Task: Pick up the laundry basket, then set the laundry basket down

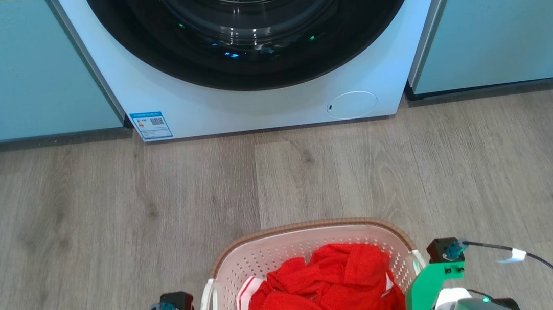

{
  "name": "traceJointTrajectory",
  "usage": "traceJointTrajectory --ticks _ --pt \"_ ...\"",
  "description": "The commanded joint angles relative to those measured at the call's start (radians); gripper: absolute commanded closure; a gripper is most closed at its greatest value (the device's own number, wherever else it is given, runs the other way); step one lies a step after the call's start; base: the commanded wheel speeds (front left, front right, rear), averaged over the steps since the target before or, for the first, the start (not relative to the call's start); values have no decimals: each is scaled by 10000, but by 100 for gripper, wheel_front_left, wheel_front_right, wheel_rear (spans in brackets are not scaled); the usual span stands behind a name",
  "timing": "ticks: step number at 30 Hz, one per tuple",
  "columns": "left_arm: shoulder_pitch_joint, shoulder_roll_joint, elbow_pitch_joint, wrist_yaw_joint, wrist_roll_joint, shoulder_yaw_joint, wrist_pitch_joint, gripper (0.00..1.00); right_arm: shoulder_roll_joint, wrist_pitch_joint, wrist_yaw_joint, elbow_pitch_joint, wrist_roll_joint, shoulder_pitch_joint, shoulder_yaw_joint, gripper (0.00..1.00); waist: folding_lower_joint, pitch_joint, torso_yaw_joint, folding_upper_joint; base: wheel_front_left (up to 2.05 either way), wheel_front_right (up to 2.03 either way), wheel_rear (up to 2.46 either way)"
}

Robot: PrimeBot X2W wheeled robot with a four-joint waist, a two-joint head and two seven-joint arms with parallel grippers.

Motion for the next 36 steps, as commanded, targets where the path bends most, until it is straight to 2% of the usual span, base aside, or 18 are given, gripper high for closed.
traceJointTrajectory --ticks 1,11,15,26,36 --pt "-555 565 142 41 -153 209 -112 100 -135 -148 58 62 52 -295 139 100 1 9 -3 -1 0 0 0" --pt "-881 804 143 -140 -183 192 -158 100 -135 -375 58 75 313 -545 477 100 1 427 -22 -1 0 0 0" --pt "-1358 667 143 13 -131 173 -246 100 -135 -543 58 102 332 -958 562 100 1 945 -6 -1 0 0 0" --pt "-3221 559 143 171 183 72 -617 100 -135 -1331 58 191 79 -2536 593 100 1 3343 109 -1 0 0 0" --pt "-4828 298 -9 755 425 8 -933 100 -528 -1518 58 197 -703 -4091 -75 100 1 5673 254 -1 0 0 0"
